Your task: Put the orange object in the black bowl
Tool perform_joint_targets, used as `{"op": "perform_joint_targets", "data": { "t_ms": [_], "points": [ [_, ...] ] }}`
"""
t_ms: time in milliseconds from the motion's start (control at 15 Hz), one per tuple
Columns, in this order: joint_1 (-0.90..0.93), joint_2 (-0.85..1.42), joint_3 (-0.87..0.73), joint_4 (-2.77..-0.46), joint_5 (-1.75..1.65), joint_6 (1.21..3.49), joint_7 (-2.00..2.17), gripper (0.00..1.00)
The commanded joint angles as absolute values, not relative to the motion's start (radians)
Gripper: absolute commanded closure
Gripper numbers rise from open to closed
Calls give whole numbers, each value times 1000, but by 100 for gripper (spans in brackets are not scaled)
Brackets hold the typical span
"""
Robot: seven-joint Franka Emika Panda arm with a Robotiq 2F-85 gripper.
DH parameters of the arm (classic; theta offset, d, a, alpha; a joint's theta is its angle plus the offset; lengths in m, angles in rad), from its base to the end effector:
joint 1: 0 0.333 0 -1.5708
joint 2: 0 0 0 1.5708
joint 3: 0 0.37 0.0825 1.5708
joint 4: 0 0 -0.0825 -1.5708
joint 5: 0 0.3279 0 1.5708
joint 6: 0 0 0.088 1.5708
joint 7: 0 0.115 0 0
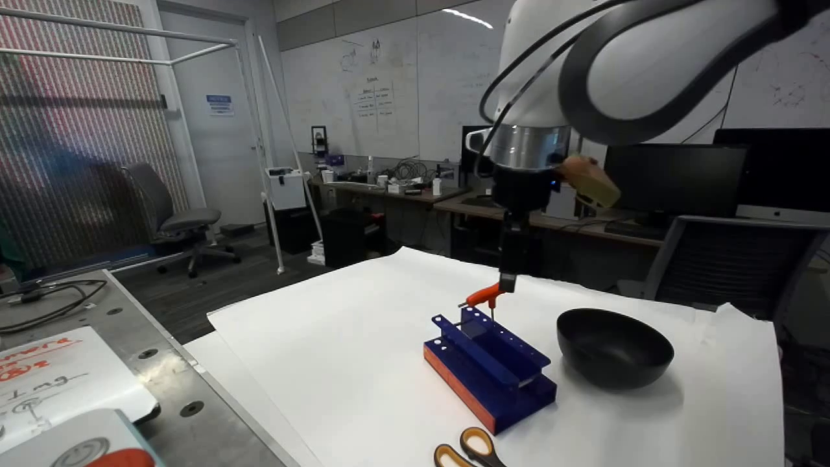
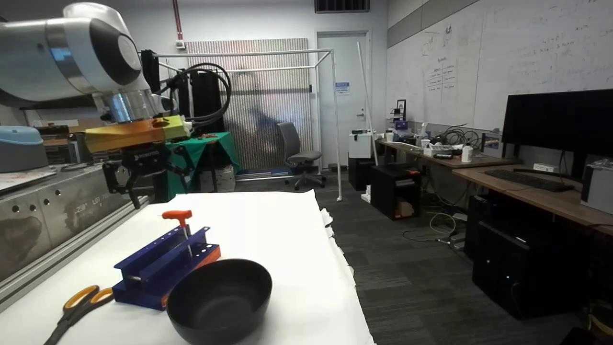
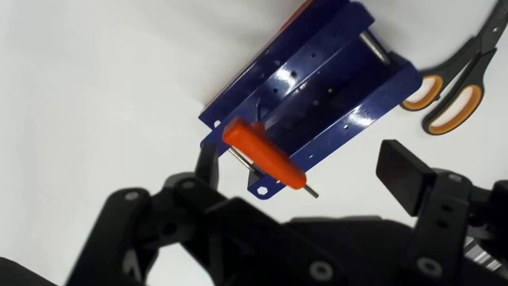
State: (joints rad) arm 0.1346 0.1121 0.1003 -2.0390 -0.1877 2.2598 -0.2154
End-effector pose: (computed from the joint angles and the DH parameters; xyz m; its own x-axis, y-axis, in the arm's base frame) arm 0.5300 0.1185 0.4766 0.8420 0.5352 0.0677 0.5199 -0.8385 0.1633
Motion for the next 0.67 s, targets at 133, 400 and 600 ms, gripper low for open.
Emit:
{"op": "perform_joint_targets", "data": {
  "t_ms": [133, 400, 600],
  "points": [
    [125, 342, 106, -1743, -194, 2154, -292, 0],
    [109, 389, 107, -1662, -187, 2024, -369, 0],
    [94, 403, 110, -1650, -185, 1996, -427, 0]
  ]
}}
